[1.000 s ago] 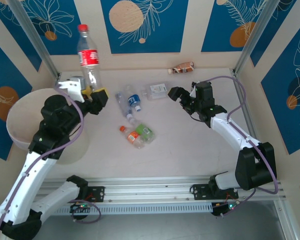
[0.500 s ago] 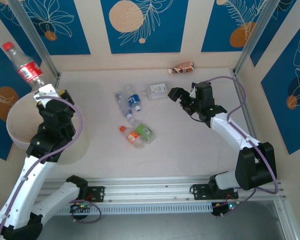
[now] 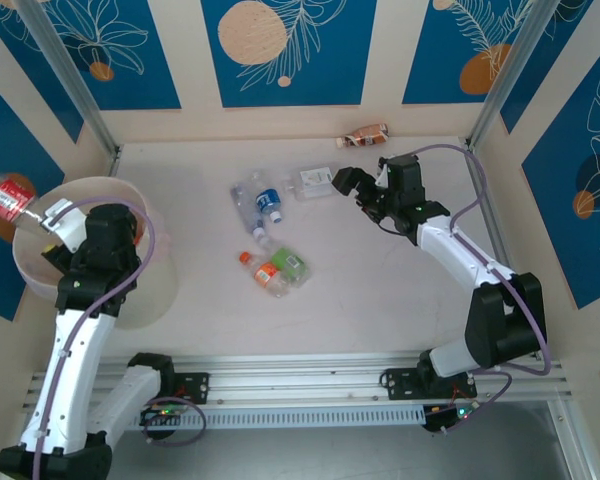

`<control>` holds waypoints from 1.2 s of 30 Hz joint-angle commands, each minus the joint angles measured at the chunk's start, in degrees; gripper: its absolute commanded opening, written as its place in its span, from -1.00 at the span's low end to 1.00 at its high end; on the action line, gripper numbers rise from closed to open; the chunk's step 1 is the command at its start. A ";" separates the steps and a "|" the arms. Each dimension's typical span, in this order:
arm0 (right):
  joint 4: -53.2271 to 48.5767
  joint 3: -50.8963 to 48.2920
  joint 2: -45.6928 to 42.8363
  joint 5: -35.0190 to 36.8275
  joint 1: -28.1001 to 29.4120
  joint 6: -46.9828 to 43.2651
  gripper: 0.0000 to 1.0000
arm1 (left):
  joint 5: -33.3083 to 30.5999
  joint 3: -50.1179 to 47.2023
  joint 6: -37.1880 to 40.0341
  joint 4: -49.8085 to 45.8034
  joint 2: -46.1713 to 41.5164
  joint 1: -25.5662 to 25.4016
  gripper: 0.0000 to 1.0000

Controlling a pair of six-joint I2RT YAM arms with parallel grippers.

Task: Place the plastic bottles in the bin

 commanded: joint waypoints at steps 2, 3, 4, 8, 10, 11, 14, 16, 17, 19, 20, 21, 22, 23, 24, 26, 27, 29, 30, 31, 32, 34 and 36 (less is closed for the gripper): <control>-1.32 2.42 0.70 -1.91 0.49 0.46 1.00 | -0.84 -0.77 -1.03 -0.71 0.83 3.71 -0.88; -1.66 2.60 0.62 -1.77 0.48 0.32 1.00 | -1.12 -1.04 -0.75 -0.71 1.00 4.21 -0.84; -1.92 2.63 0.40 -1.50 0.41 0.20 1.00 | -1.87 -1.55 -0.26 -0.31 1.22 4.42 -0.77; -2.32 2.63 -0.02 -0.53 0.47 -0.05 1.00 | -4.00 -3.42 0.92 0.96 1.86 4.85 -0.48; -2.57 2.82 -0.04 -0.51 0.40 -0.14 1.00 | -4.01 -3.22 0.83 1.00 2.30 5.12 -0.27; -2.62 2.86 0.09 -0.60 0.41 -0.29 1.00 | -4.01 -3.01 0.91 0.96 2.47 5.34 -0.09; -2.90 2.88 0.19 -0.38 0.40 -0.40 1.00 | -3.83 -2.24 1.07 0.78 2.89 5.77 0.63; -3.15 2.84 0.31 -0.20 0.43 -0.44 1.00 | -1.74 -1.31 2.16 0.75 3.09 5.72 0.90; -3.10 2.98 0.40 -0.07 0.49 -0.46 1.00 | -0.05 -0.55 2.88 0.62 3.28 5.76 0.98; -3.14 3.00 0.63 0.37 0.41 -0.41 1.00 | 3.44 1.20 3.58 -0.16 3.80 5.79 1.00; -3.07 3.21 0.86 0.38 0.48 -0.31 1.00 | 4.91 2.24 3.72 -0.89 4.07 5.74 1.00; -2.97 3.35 1.14 0.37 0.44 -0.06 1.00 | 5.95 3.18 3.77 -1.45 4.32 5.74 1.00; -2.88 3.59 1.40 0.25 0.47 0.09 1.00 | 6.86 3.79 4.09 -1.84 4.43 5.75 1.00; -2.81 3.93 1.77 -0.01 0.45 0.25 1.00 | 8.32 4.34 4.98 -1.73 4.43 5.74 1.00; -2.85 4.28 2.10 -0.27 0.41 0.38 1.00 | 9.98 4.77 5.90 -1.44 4.36 5.74 1.00; -3.02 4.86 2.67 -0.59 0.58 0.55 1.00 | 13.39 5.36 7.14 -0.85 4.02 5.74 1.00; -3.19 5.16 2.81 -0.68 0.74 0.57 1.00 | 15.42 5.60 7.90 -0.27 3.78 5.74 1.00; -3.35 5.36 2.92 -0.43 0.87 0.40 1.00 | 18.69 5.47 8.43 0.84 3.26 5.71 1.00; -3.34 5.27 2.92 -0.29 0.86 0.44 1.00 | 20.73 5.40 8.93 1.51 3.17 5.75 1.00; -3.45 5.27 2.92 -0.12 0.97 0.43 1.00 | 22.83 5.40 9.09 1.94 3.18 5.79 1.00; -3.52 5.20 2.91 0.00 1.02 0.33 1.00 | 24.41 5.46 9.09 2.29 3.25 5.74 1.00; -3.93 5.14 2.96 0.24 0.94 0.20 1.00 | 26.32 5.18 8.64 3.08 3.76 5.72 1.00; -4.30 5.10 2.76 0.45 0.85 -0.16 1.00 | 25.60 4.53 7.68 3.50 4.53 5.83 1.00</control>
